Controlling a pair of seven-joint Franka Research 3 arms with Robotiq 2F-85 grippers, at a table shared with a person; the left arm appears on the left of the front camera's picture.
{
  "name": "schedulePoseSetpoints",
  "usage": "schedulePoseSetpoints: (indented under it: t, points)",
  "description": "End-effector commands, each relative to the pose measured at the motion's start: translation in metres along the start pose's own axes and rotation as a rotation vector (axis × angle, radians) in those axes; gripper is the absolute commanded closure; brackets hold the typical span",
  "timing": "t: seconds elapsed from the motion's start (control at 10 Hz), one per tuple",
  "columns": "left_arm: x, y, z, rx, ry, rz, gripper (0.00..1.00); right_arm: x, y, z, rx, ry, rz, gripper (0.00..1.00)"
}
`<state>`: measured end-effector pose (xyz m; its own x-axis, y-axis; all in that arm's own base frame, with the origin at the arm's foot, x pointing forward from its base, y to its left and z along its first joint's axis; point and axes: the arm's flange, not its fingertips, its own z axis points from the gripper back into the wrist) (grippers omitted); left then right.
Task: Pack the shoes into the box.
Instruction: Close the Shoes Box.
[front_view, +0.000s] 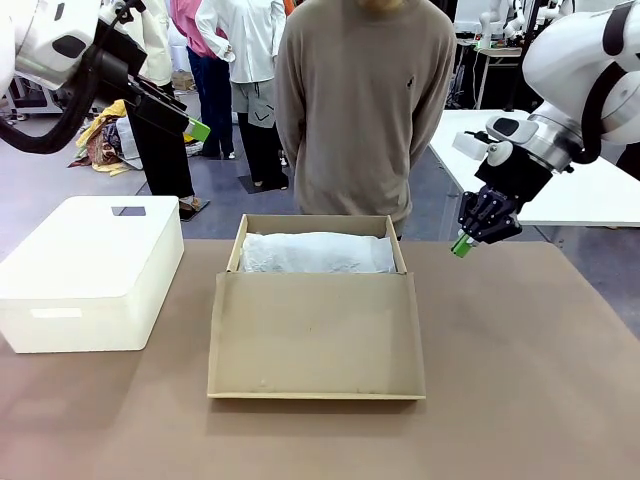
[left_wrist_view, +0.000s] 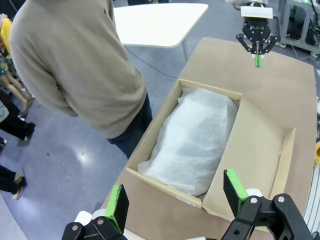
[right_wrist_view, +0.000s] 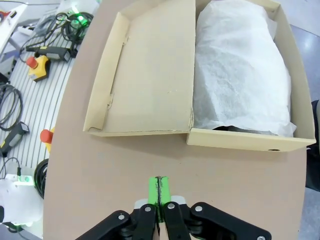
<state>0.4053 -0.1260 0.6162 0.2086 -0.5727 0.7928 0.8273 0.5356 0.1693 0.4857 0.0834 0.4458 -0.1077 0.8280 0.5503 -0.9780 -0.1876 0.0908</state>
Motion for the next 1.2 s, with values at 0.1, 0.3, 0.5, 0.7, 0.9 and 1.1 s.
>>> schedulePoseSetpoints:
  t: [0.1, 0.3, 0.5, 0.7, 0.9, 1.1]
  points:
    - [-0.002, 0.003, -0.001, -0.018, -0.021, -0.013, 0.0, -0.015, 0.007, -0.023, -0.042, -0.057, -0.02, 1.0]
    - [-0.002, 0.003, -0.001, -0.018, -0.021, -0.013, 0.0, -0.025, 0.014, -0.041, -0.086, -0.094, -0.019, 1.0]
    - [-0.002, 0.003, -0.001, -0.018, -0.021, -0.013, 0.0, -0.036, 0.014, -0.058, -0.1, -0.116, -0.018, 1.0]
    - [-0.002, 0.003, -0.001, -0.018, -0.021, -0.013, 0.0, -0.045, 0.013, -0.074, -0.106, -0.158, -0.023, 1.0]
    - [-0.002, 0.003, -0.001, -0.018, -0.021, -0.013, 0.0, -0.051, 0.011, -0.088, -0.104, -0.191, -0.012, 1.0]
    - [-0.002, 0.003, -0.001, -0.018, -0.021, -0.013, 0.0, -0.058, 0.007, -0.104, -0.08, -0.216, 0.002, 1.0]
